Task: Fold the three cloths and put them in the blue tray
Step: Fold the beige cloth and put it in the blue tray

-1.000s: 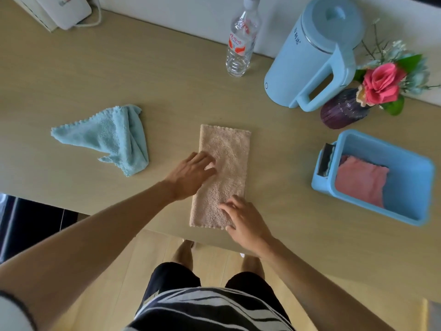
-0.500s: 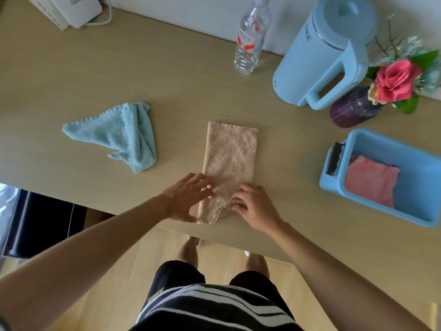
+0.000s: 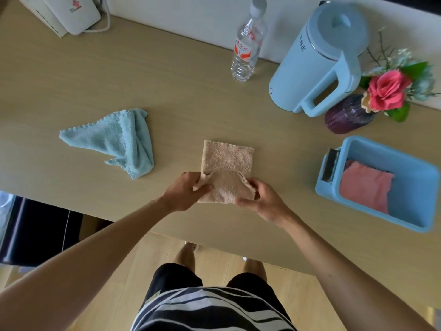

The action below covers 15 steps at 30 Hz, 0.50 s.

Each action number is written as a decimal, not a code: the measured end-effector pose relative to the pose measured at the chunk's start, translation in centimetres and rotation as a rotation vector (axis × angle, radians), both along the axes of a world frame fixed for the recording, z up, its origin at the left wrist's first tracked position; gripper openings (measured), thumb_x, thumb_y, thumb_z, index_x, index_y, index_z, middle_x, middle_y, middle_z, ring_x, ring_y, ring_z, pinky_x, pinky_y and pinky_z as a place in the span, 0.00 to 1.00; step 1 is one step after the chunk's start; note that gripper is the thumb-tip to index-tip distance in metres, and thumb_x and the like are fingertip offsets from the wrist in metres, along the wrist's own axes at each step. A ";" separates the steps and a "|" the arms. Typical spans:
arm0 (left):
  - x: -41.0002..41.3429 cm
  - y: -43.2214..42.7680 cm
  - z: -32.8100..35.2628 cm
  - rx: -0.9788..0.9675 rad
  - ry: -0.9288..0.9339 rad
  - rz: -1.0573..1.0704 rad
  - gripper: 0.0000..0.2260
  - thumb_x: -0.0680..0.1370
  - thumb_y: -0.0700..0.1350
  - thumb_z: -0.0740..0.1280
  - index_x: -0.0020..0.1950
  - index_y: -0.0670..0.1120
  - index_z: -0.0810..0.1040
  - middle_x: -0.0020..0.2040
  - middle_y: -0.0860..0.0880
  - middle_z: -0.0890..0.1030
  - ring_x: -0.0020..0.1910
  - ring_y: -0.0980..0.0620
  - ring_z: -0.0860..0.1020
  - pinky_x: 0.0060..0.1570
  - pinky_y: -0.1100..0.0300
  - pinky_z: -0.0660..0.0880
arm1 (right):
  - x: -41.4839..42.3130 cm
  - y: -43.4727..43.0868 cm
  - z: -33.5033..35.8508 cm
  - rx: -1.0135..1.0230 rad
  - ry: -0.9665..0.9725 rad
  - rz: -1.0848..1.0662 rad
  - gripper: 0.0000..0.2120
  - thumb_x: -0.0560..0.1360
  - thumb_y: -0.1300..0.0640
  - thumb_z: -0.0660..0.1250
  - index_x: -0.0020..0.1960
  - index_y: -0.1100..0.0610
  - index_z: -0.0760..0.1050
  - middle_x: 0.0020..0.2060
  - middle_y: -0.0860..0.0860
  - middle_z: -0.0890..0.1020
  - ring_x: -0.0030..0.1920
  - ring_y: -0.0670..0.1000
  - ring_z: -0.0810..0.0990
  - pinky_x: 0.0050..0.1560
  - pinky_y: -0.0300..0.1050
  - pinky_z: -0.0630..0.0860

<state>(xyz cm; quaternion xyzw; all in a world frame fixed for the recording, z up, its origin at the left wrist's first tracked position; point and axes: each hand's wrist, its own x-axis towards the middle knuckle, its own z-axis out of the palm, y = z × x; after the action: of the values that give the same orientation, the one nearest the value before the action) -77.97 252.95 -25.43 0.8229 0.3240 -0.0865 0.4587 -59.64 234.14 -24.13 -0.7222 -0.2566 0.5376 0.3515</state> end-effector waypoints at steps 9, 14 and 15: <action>3.7 2.4 0.1 -0.123 -0.063 0.283 0.08 0.78 0.50 0.68 0.51 0.46 0.79 0.43 0.52 0.84 0.41 0.58 0.82 0.34 0.65 0.76 | 2.7 5.0 -0.7 -0.015 -0.257 -0.190 0.14 0.81 0.52 0.66 0.39 0.59 0.74 0.28 0.50 0.70 0.28 0.46 0.66 0.31 0.45 0.63; 4.6 2.8 -0.7 -0.119 -0.026 0.335 0.14 0.77 0.47 0.69 0.62 0.48 0.74 0.40 0.51 0.84 0.38 0.52 0.83 0.34 0.56 0.78 | 3.4 6.8 -1.7 -0.082 -0.411 -0.157 0.12 0.82 0.54 0.64 0.40 0.47 0.70 0.28 0.41 0.70 0.25 0.41 0.66 0.25 0.33 0.63; 4.7 2.7 -0.9 -0.091 -0.023 0.333 0.16 0.76 0.46 0.69 0.62 0.48 0.73 0.39 0.51 0.84 0.36 0.53 0.82 0.33 0.58 0.77 | 3.4 7.0 -2.0 -0.099 -0.438 -0.151 0.15 0.82 0.55 0.64 0.38 0.45 0.68 0.27 0.41 0.69 0.26 0.41 0.66 0.24 0.34 0.62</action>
<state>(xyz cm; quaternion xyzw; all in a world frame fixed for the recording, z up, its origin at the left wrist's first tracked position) -73.25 255.70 -26.29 0.7371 0.4462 -0.0146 0.5073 -56.23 241.10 -26.16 -0.8552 -0.2453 0.3519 0.2910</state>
